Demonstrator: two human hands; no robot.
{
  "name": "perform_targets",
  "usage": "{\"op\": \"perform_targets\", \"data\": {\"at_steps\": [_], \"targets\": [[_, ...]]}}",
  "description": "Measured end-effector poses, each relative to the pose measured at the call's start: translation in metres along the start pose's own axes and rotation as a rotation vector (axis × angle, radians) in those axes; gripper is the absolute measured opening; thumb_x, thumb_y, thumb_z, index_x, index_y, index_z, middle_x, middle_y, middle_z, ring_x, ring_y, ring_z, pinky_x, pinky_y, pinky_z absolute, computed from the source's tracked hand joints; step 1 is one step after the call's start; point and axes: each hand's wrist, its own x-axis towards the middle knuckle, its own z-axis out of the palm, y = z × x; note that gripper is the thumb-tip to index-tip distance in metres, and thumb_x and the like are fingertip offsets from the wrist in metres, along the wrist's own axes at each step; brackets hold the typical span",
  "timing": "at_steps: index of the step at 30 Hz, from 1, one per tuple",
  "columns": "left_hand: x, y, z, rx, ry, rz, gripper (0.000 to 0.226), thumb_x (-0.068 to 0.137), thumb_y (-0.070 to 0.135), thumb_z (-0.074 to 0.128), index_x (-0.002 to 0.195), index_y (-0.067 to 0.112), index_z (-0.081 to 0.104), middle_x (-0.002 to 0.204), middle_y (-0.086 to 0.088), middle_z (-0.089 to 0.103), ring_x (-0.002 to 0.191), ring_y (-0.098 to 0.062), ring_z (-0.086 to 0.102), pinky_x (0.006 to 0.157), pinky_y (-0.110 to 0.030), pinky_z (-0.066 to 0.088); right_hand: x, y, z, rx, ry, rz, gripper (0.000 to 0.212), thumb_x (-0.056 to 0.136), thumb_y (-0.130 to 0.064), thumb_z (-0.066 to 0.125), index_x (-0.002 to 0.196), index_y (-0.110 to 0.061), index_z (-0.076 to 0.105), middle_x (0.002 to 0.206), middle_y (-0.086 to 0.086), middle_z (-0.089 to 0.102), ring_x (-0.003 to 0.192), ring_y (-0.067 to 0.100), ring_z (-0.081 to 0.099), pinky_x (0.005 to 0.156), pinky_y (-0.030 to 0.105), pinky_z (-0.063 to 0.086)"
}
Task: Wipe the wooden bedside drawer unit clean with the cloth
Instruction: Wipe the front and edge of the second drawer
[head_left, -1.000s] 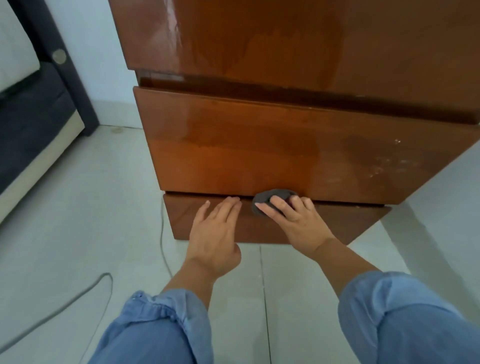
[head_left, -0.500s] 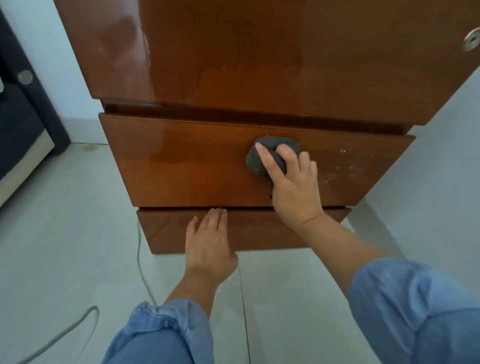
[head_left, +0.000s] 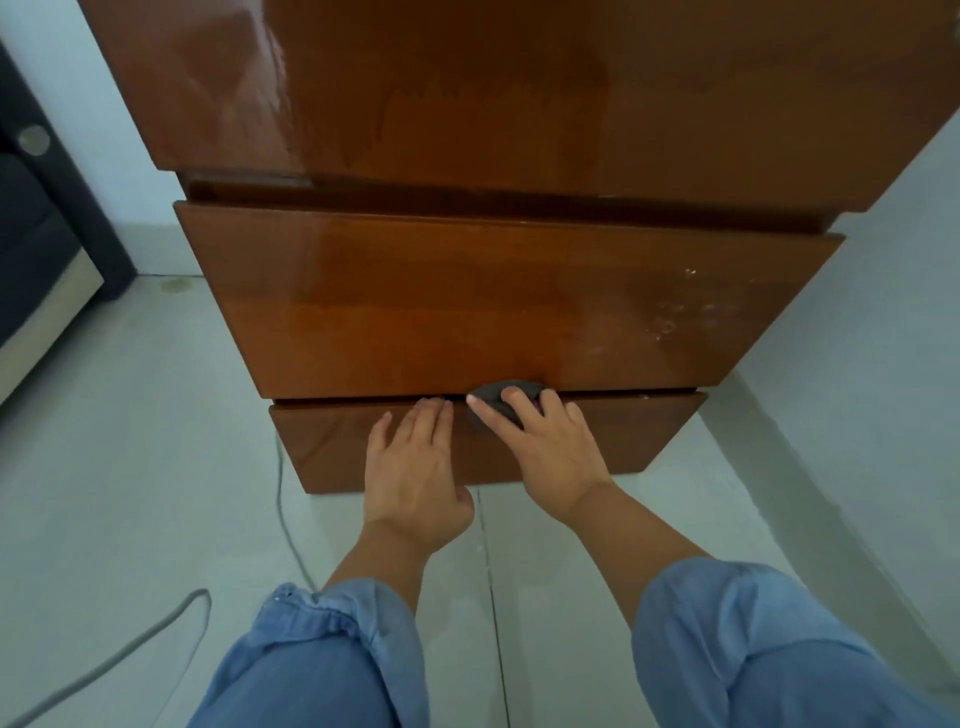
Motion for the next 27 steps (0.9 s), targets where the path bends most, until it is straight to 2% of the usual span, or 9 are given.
{"op": "perform_targets", "data": {"at_steps": [2, 3, 6, 9, 13, 16, 22, 25, 27], "targets": [[-0.001, 0.008, -0.006, 0.000, 0.009, 0.012, 0.079, 0.083, 0.038, 0.047, 0.149, 0.015, 0.011, 0.155, 0.000, 0.019, 0.143, -0.015, 0.017, 0.117, -0.037, 0.010, -0.012, 0.005, -0.010, 0.110, -0.052, 0.110, 0.076, 0.084, -0.003, 0.050, 0.147, -0.034, 0.020, 0.139, 0.007, 0.036, 0.109, 0.034, 0.041, 0.081, 0.041, 0.036], [-0.002, 0.013, -0.010, -0.004, 0.032, 0.042, 0.076, 0.084, 0.035, 0.048, 0.149, 0.015, 0.013, 0.155, -0.001, 0.021, 0.142, -0.016, 0.018, 0.116, -0.037, 0.012, -0.018, 0.009, -0.018, 0.167, 0.030, 0.207, 0.077, 0.082, 0.000, 0.052, 0.146, -0.033, 0.024, 0.138, 0.009, 0.038, 0.109, 0.035, 0.042, 0.081, 0.041, 0.037], [0.004, 0.032, -0.023, -0.016, 0.159, 0.175, 0.077, 0.082, 0.030, 0.052, 0.149, 0.014, 0.019, 0.157, -0.004, 0.020, 0.144, -0.019, 0.017, 0.116, -0.040, 0.012, -0.025, 0.027, -0.044, 0.324, 0.504, 0.473, 0.071, 0.078, 0.005, 0.054, 0.141, -0.023, 0.036, 0.126, 0.015, 0.043, 0.103, 0.035, 0.047, 0.082, 0.039, 0.042], [0.014, 0.049, -0.034, 0.029, 0.199, 0.230, 0.081, 0.088, 0.032, 0.042, 0.150, 0.012, -0.005, 0.159, -0.004, -0.012, 0.146, -0.019, -0.011, 0.118, -0.047, -0.003, -0.007, 0.049, -0.066, 0.398, 0.695, 0.516, 0.056, 0.086, -0.002, 0.045, 0.138, -0.019, 0.036, 0.131, 0.016, 0.039, 0.112, 0.031, 0.042, 0.096, 0.035, 0.037], [0.018, 0.053, -0.034, 0.107, 0.181, 0.218, 0.083, 0.091, 0.034, 0.038, 0.147, 0.010, -0.018, 0.153, -0.004, -0.031, 0.141, -0.018, -0.027, 0.116, -0.051, -0.008, 0.006, 0.063, -0.063, 0.410, 0.655, 0.467, 0.048, 0.084, 0.005, 0.051, 0.126, -0.017, 0.044, 0.131, 0.016, 0.047, 0.104, 0.034, 0.051, 0.087, 0.043, 0.049], [0.022, 0.047, -0.028, 0.155, 0.166, 0.226, 0.085, 0.091, 0.033, 0.039, 0.145, 0.009, -0.023, 0.149, -0.003, -0.039, 0.138, -0.018, -0.033, 0.114, -0.053, -0.012, 0.001, 0.068, -0.034, 0.326, 0.626, 0.396, 0.051, 0.077, 0.010, 0.054, 0.120, -0.016, 0.048, 0.125, 0.015, 0.052, 0.092, 0.038, 0.054, 0.078, 0.042, 0.049], [0.022, 0.052, -0.027, 0.153, 0.145, 0.205, 0.088, 0.088, 0.034, 0.040, 0.146, 0.009, -0.022, 0.152, -0.003, -0.035, 0.140, -0.018, -0.030, 0.115, -0.053, -0.009, -0.033, 0.094, 0.015, 0.131, 0.191, 0.072, 0.080, 0.052, 0.016, 0.072, 0.123, -0.016, 0.053, 0.120, 0.015, 0.059, 0.076, 0.038, 0.054, 0.066, 0.042, 0.054], [0.019, 0.057, -0.025, 0.155, 0.130, 0.164, 0.091, 0.087, 0.035, 0.041, 0.145, 0.009, -0.023, 0.151, -0.004, -0.035, 0.140, -0.019, -0.030, 0.114, -0.053, -0.012, -0.037, 0.100, 0.008, 0.147, 0.004, 0.027, 0.069, 0.068, 0.015, 0.061, 0.128, -0.018, 0.053, 0.128, 0.011, 0.052, 0.087, 0.036, 0.050, 0.073, 0.047, 0.051], [0.016, 0.062, -0.025, 0.137, 0.124, 0.133, 0.092, 0.086, 0.035, 0.043, 0.145, 0.009, -0.022, 0.152, -0.004, -0.033, 0.141, -0.019, -0.027, 0.113, -0.053, -0.013, -0.044, 0.092, 0.002, 0.255, 0.048, 0.124, 0.058, 0.076, 0.011, 0.052, 0.127, -0.018, 0.054, 0.128, 0.009, 0.049, 0.093, 0.034, 0.047, 0.078, 0.048, 0.047]]}}
